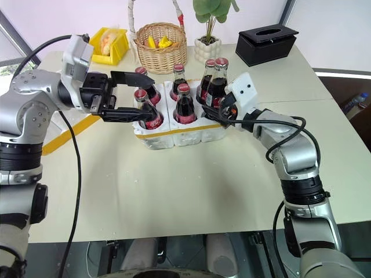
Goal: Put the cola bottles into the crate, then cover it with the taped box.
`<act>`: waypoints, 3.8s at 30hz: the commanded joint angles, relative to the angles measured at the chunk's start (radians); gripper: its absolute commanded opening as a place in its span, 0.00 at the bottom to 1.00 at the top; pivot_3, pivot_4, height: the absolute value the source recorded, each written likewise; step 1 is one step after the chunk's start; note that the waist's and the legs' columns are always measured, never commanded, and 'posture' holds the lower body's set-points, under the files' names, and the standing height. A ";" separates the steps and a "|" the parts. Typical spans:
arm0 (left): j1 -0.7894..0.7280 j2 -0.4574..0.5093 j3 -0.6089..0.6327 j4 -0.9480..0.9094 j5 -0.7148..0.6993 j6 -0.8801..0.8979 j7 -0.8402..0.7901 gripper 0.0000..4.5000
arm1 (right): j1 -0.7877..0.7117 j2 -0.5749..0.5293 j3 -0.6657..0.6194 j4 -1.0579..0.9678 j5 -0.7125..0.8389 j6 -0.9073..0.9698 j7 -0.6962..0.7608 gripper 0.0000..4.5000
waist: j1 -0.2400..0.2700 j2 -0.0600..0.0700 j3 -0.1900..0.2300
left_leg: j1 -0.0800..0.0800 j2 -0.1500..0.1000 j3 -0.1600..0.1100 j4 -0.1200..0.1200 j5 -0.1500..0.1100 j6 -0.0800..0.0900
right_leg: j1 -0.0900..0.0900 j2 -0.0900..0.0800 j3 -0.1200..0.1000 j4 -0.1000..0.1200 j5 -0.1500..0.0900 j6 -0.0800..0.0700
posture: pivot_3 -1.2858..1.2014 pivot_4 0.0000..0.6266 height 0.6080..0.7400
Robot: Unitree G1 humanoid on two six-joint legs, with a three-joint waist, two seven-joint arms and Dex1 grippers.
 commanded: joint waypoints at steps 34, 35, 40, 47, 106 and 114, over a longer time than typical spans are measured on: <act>0.354 0.276 0.343 -0.235 0.015 0.060 0.258 1.00 | 0.201 -0.487 -0.657 -0.434 0.777 0.382 0.382 0.99 | -0.008 -0.002 0.000 | 0.002 0.001 0.000 0.000 0.000 0.000 | 0.002 0.000 0.000 -0.001 -0.002 -0.004 | 0.52 0.24 1.00; 0.388 0.292 0.364 -0.239 0.023 0.055 0.262 1.00 | 0.197 -0.502 -0.672 -0.432 0.822 0.393 0.377 0.99 | -0.009 -0.002 0.000 | 0.002 0.001 0.001 0.000 0.000 0.000 | 0.002 0.000 0.000 -0.001 -0.002 -0.004 | 0.52 0.24 1.00; 0.520 0.318 0.503 -0.210 0.034 0.082 0.347 1.00 | 0.184 -0.534 -0.675 -0.422 0.939 0.385 0.325 0.99 | -0.007 -0.005 0.000 | 0.003 0.002 0.001 0.001 0.000 0.000 | 0.002 0.000 0.000 -0.001 -0.003 -0.004 | 0.52 0.24 1.00; 0.698 0.292 0.652 -0.203 0.035 0.091 0.400 1.00 | 0.202 -0.546 -0.628 -0.412 0.919 0.335 0.333 0.99 | -0.004 -0.006 0.000 | 0.003 0.002 0.003 0.000 0.000 -0.001 | 0.001 -0.002 0.000 -0.003 -0.001 -0.007 | 0.52 0.24 1.00; 0.849 0.345 0.267 0.507 1.036 -0.777 1.195 1.00 | 0.177 -0.626 -0.516 -0.288 0.797 0.255 0.406 0.99 | 0.012 -0.018 -0.007 | 0.004 0.016 0.037 -0.013 -0.001 0.000 | -0.012 -0.010 -0.003 -0.010 0.008 -0.007 | 0.52 0.24 1.00; 0.746 0.312 0.180 0.578 1.052 -0.708 1.262 1.00 | 0.185 -0.629 -0.551 -0.303 0.817 0.271 0.374 0.99 | 0.024 -0.019 -0.007 | 0.004 0.016 0.038 -0.011 -0.001 0.000 | -0.011 -0.010 -0.003 -0.010 0.008 -0.007 | 0.52 0.24 1.00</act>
